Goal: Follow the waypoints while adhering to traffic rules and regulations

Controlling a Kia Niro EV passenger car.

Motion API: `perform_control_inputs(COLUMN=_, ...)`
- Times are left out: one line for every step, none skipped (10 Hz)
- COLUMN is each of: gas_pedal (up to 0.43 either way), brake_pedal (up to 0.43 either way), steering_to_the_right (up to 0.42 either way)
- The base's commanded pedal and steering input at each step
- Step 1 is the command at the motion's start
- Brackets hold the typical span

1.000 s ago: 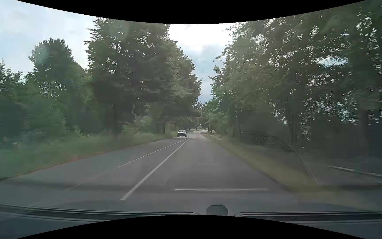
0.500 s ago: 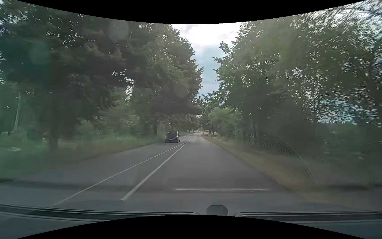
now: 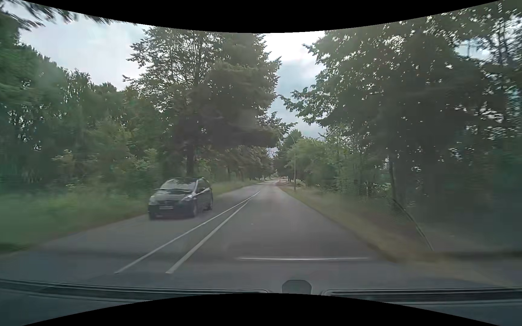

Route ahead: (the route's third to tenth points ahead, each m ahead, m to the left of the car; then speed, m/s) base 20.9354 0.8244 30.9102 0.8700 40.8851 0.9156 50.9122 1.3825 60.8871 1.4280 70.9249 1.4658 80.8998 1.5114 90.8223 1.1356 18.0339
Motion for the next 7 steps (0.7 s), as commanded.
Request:
perform_control_inputs(gas_pedal=0.441, brake_pedal=0.000, steering_to_the_right=-0.006)
perform_control_inputs(gas_pedal=0.441, brake_pedal=0.000, steering_to_the_right=-0.006)
perform_control_inputs(gas_pedal=0.441, brake_pedal=0.000, steering_to_the_right=-0.005)
perform_control_inputs(gas_pedal=0.441, brake_pedal=0.000, steering_to_the_right=-0.005)
perform_control_inputs(gas_pedal=0.449, brake_pedal=0.000, steering_to_the_right=-0.006)
perform_control_inputs(gas_pedal=0.461, brake_pedal=0.000, steering_to_the_right=-0.005)
perform_control_inputs(gas_pedal=0.461, brake_pedal=0.000, steering_to_the_right=-0.005)
